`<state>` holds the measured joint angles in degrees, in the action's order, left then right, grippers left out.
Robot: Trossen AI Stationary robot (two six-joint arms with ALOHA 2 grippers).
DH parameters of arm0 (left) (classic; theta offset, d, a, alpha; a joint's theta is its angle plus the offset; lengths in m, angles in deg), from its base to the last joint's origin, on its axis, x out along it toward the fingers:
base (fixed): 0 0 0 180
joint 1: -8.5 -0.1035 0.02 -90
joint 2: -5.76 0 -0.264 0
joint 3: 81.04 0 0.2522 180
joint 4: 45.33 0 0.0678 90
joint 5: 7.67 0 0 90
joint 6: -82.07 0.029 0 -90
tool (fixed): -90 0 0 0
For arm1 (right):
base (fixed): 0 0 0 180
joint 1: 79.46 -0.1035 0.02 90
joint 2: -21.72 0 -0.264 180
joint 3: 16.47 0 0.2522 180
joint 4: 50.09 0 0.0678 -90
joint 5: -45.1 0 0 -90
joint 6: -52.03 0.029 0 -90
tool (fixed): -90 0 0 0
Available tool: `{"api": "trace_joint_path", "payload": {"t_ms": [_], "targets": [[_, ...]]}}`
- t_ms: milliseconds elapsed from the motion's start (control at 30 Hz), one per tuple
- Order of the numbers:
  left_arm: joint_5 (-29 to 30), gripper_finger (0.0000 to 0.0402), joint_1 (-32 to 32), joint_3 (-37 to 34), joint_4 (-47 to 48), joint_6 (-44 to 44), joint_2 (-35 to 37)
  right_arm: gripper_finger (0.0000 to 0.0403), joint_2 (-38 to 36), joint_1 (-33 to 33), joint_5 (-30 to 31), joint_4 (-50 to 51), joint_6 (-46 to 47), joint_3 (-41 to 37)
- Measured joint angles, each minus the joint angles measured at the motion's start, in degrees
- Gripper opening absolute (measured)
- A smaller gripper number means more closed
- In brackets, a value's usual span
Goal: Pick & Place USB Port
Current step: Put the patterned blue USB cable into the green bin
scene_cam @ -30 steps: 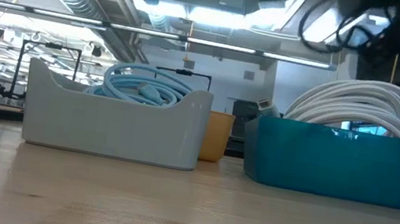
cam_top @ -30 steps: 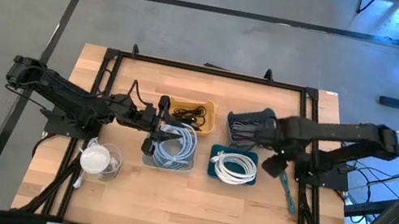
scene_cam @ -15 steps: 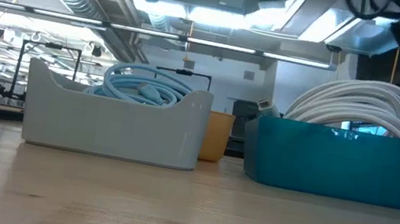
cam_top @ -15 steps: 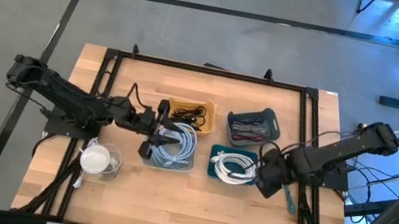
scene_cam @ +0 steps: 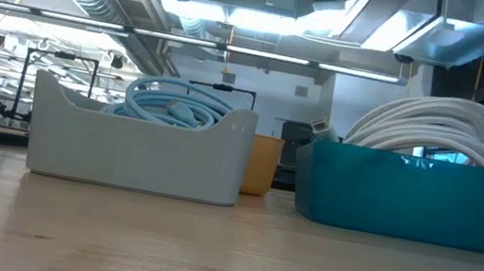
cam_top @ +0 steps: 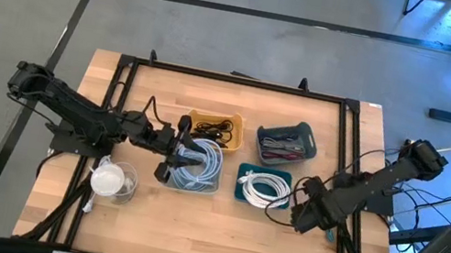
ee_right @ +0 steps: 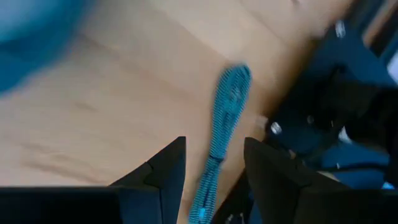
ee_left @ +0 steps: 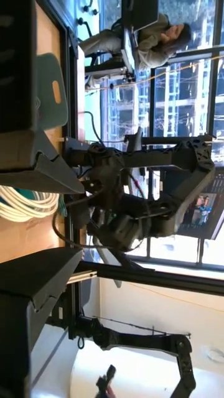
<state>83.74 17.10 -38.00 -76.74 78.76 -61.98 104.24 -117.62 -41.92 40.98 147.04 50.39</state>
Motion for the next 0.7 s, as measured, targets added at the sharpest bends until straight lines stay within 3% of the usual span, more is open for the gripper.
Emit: {"api": "trace_joint_path", "payload": {"t_ms": [233, 467, 700], "targets": [[0.0, 0.0141, 0.0, 0.0, 0.3, -0.8, 0.0, 0.0165, 0.0, -3.6, -6.1, -6.6, 7.1, -9.1], [0.0, 0.0141, 0.0, 0.0, 0.4, -1.5, 0.0, 0.0165, 0.0, -6.4, -6.2, -15.0, 10.0, -13.3], [0.0, 0.0141, 0.0, 0.0, 0.4, -1.5, 0.0, 0.0165, 0.0, -7.7, -6.9, -16.1, 12.7, -15.8]]}}
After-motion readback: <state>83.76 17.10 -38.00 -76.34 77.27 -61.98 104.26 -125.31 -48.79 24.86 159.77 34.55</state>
